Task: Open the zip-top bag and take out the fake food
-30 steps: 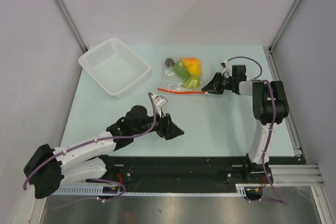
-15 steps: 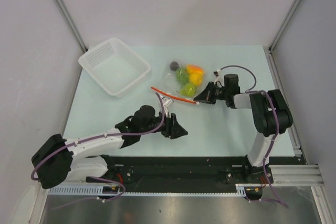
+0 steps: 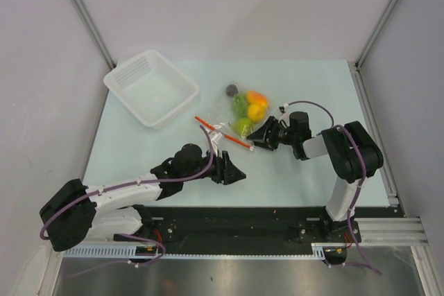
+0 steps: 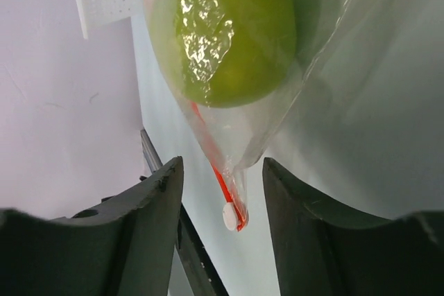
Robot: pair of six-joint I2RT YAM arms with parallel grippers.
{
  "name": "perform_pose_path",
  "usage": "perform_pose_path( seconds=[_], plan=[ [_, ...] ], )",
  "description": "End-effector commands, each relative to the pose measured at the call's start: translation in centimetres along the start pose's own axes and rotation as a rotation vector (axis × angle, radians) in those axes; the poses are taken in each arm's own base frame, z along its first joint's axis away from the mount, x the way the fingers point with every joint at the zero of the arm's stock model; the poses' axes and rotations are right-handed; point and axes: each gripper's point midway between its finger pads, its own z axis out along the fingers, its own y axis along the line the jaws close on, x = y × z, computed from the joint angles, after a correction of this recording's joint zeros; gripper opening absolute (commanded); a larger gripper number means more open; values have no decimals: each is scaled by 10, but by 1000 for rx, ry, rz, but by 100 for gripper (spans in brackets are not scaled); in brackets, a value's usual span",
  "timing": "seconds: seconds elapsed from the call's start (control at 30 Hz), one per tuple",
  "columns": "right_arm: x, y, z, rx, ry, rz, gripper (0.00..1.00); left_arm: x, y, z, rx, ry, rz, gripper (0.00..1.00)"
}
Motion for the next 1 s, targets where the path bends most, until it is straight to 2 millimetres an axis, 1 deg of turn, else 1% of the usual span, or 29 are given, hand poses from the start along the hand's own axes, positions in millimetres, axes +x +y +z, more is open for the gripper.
perform_pose_path(
  seconds=[0.0, 0.07, 0.1, 0.13, 0.17, 0.2, 0.23, 0.3, 0.37, 0.4, 0.43, 0.47, 0.5, 0.53, 0.57, 0.6, 0.63, 0.67, 0.73, 0.8, 0.97],
  plan=[
    [-12, 7, 5, -62, -42, -9, 45, -6, -8, -4, 29, -48, -38, 57],
    [-11, 2, 7, -59, -35, 13, 37, -7, -7, -3, 13, -41, -33, 57],
    [-13, 5, 8, -83, -42, 1, 25, -8, -5, -1, 1, -42, -34, 56],
    [-11, 7, 9, -102, -30, 26, 17, -8, -4, 0, -7, -35, -33, 56],
    [-7, 6, 10, -111, -22, 40, 8, -10, -4, 1, -19, -36, -37, 56],
    [-10, 11, 10, -141, -33, 27, 0, -12, -2, 3, -29, -40, -38, 56],
    [-7, 12, 10, -151, -27, 39, 0, -16, 2, 5, -54, -54, -42, 56],
    [-5, 16, 5, -169, -36, 49, 0, -23, 3, 8, -79, -70, -51, 57],
    [-2, 21, -2, -170, -52, 52, 0, -29, 8, 17, -114, -81, -71, 57],
    [-2, 23, -4, -170, -61, 52, 0, -31, 10, 20, -127, -83, -78, 56],
    [-2, 25, -6, -172, -68, 51, 0, -39, 9, 24, -134, -95, -78, 55],
    [1, 30, -12, -176, -74, 59, 0, -35, 17, 31, -156, -77, -80, 54],
    [0, 31, -15, -175, -95, 64, 0, -35, 19, 36, -165, -71, -82, 52],
    [0, 33, -18, -176, -107, 70, 0, -40, 19, 41, -164, -79, -84, 49],
    [5, 32, -21, -169, -108, 89, 0, -35, 26, 47, -180, -65, -91, 48],
    [3, 37, -23, -174, -127, 89, 0, -35, 27, 50, -178, -65, -98, 47],
    [5, 38, -25, -174, -132, 95, 0, -39, 26, 53, -162, -81, -105, 47],
    [6, 40, -25, -180, -136, 92, 0, -35, 30, 57, -170, -74, -114, 47],
    [9, 44, -27, -187, -142, 108, 0, -37, 31, 61, -159, -86, -128, 48],
    [12, 49, -27, -198, -149, 113, 0, -37, 32, 64, -152, -99, -137, 52],
    [18, 55, -27, -201, -164, 108, 0, -38, 34, 68, -134, -114, -134, 54]
  ],
)
